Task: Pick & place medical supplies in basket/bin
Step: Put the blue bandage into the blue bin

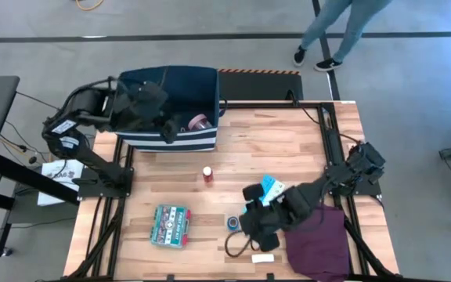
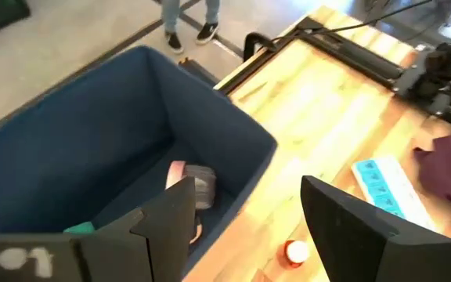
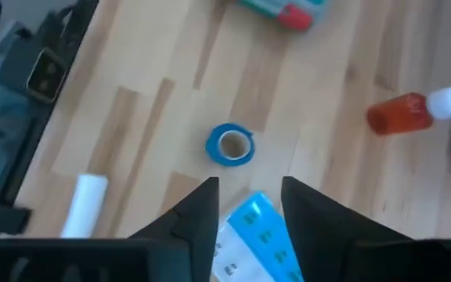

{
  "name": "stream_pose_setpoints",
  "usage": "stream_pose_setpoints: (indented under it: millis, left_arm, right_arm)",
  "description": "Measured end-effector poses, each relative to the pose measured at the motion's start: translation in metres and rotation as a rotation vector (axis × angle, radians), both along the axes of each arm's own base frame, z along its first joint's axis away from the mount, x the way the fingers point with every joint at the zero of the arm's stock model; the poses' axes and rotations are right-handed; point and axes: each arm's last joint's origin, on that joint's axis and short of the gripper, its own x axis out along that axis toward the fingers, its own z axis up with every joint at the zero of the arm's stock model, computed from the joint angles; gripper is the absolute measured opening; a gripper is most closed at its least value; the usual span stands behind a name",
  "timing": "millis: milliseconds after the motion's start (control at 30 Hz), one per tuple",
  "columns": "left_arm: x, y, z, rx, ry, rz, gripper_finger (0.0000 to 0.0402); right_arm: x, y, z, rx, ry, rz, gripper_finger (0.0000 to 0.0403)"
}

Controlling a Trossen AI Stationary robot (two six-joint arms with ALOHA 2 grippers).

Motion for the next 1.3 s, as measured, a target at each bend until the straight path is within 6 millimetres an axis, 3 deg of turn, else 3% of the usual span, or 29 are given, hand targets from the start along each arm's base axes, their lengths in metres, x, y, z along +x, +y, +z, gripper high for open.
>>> stream_pose_setpoints:
  millis: [200,467,667,1300]
  left_arm:
    - [0.005,-0.019,-0.002,0.009,-0.007,-0.051,0.0221]
    - [0.005,-0.026,-0.002,-0.003,-0.018,-0.064,0.0221]
    - [0.005,-0.027,-0.002,-0.003,-0.018,-0.067,0.0221]
    - [0.005,-0.027,-0.002,0.013,-0.005,-0.083,0.0221]
  right_arm:
    - [-0.005,0.009,-0.027,-0.036,0.008,0.018,0.0185]
    - [0.002,0.006,-0.062,-0.02,-0.062,0.033,0.0228]
    - [0.011,-0.002,-0.082,0.14,-0.12,-0.09,0.023]
    - [-0.002,-0.011,-0.138,0.189,-0.202,-0.144,0.023]
